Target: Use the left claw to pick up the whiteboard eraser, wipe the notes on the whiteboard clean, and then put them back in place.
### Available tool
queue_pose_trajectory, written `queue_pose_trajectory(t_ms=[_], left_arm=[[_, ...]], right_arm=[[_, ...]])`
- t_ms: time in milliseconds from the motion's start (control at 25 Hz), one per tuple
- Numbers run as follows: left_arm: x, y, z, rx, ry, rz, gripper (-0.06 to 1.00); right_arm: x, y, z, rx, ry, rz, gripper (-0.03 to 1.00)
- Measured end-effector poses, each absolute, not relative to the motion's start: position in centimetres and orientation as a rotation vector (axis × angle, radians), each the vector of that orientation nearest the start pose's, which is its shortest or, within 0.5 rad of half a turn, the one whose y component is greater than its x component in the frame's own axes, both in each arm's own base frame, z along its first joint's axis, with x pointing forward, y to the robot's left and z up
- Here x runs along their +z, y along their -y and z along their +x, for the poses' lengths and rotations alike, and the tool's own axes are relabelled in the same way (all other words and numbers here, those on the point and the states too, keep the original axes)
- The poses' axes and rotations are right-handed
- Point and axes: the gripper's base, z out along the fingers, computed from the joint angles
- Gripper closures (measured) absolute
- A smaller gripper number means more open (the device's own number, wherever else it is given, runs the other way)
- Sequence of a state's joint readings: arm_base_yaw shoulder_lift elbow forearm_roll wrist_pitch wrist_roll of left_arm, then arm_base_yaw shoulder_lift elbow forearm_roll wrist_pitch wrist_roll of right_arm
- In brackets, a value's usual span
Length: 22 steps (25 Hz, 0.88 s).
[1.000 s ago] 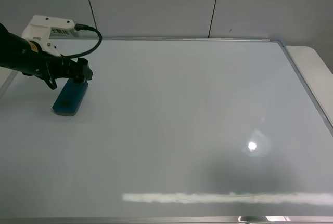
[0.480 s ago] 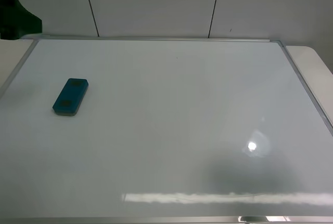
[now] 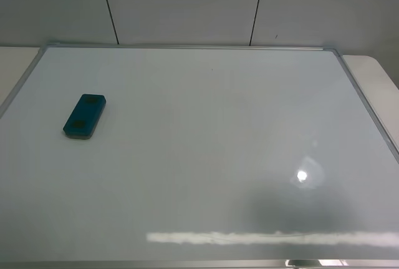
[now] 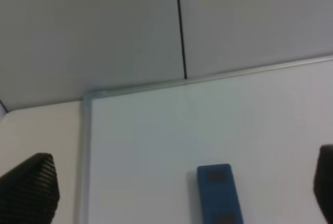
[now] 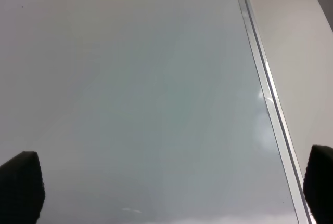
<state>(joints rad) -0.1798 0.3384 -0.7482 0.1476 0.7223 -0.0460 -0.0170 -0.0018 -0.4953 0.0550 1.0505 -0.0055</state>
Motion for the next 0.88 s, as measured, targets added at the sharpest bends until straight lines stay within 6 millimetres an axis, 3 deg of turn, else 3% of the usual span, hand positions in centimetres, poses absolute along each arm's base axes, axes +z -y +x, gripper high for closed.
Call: queue_pose_trajectory(t_ms=[240,520,680,880], left_arm=[[36.0,-0.9,-0.8,-0.046,-1.758,0.109,-0.05],[34.0,-1.0,-3.8,-0.13,-1.831,0.106,-0.05],[33.0,-0.9,-3.7,-0.125,-1.867,0.105,-0.05],[29.4,-0.4,-1.6,-0.071,-2.004,0.031,-0.05]], right_arm=[[27.7,-0.4,-0.4,0.052,-2.036,0.01,-0.03],[27.7,-0.4,-0.4,0.052,-2.036,0.01,-0.03],[27.7,-0.4,-0.4,0.052,-2.036,0.01,-0.03],[27.7,-0.4,-0.4,0.052,-2.036,0.01,-0.03]])
